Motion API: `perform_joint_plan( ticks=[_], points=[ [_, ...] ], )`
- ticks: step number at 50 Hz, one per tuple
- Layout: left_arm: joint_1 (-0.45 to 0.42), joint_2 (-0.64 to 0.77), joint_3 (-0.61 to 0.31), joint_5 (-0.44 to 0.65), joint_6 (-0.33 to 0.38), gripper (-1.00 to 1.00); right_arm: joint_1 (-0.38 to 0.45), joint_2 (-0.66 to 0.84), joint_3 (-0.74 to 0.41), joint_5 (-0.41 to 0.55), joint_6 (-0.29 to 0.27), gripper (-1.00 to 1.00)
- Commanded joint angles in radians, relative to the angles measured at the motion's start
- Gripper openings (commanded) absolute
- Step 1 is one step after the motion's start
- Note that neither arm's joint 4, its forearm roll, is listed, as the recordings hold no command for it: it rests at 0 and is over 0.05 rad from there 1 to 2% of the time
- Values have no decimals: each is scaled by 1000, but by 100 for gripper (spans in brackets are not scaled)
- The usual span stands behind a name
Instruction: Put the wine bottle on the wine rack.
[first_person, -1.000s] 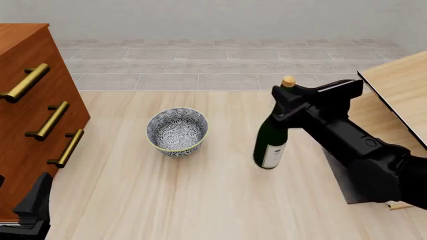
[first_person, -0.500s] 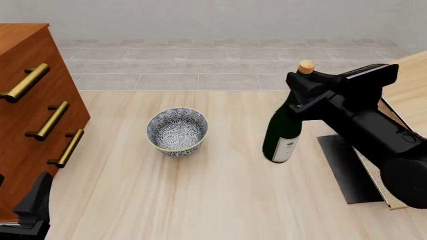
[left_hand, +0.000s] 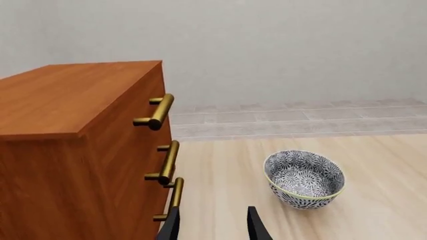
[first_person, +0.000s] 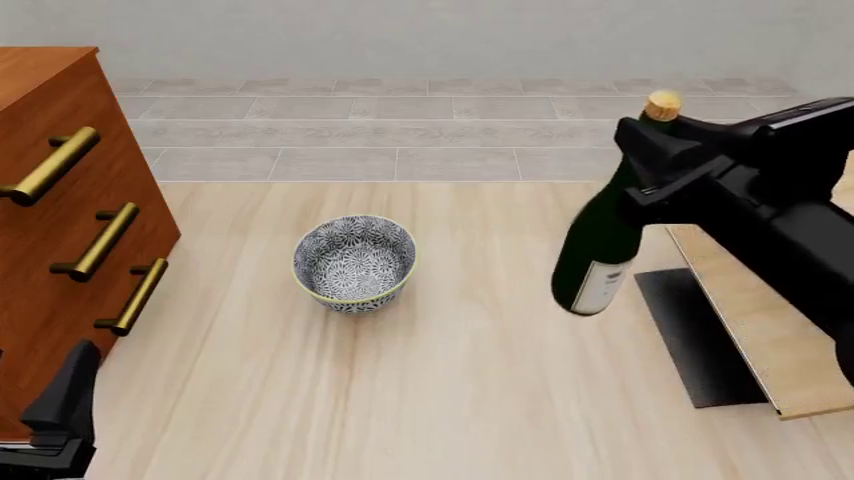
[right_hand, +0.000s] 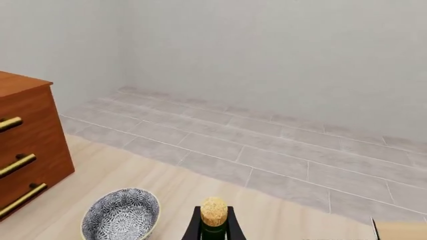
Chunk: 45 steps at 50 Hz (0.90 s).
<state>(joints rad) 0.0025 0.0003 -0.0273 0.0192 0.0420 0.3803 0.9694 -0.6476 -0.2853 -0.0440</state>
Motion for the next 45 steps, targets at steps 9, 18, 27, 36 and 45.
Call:
perform_joint_plan(
  ticks=[9, 18, 27, 36, 45],
  points=[
    [-7, 0, -3, 2, 0, 100, -60, -73, -46, 91, -10, -100],
    [-10, 0, -4, 2, 1, 100, -84, -84, -66, 112, -38, -100],
    [-11, 0, -2, 2, 1, 100, -99, -94, -81, 133, -31, -100],
    [-13, 0, 0, 3, 0, 100, -124, -135, -119, 174, -5, -100],
    [-16, 0, 0, 1, -3, 100, -167, -150, -154, 219, 3, -100]
  ],
)
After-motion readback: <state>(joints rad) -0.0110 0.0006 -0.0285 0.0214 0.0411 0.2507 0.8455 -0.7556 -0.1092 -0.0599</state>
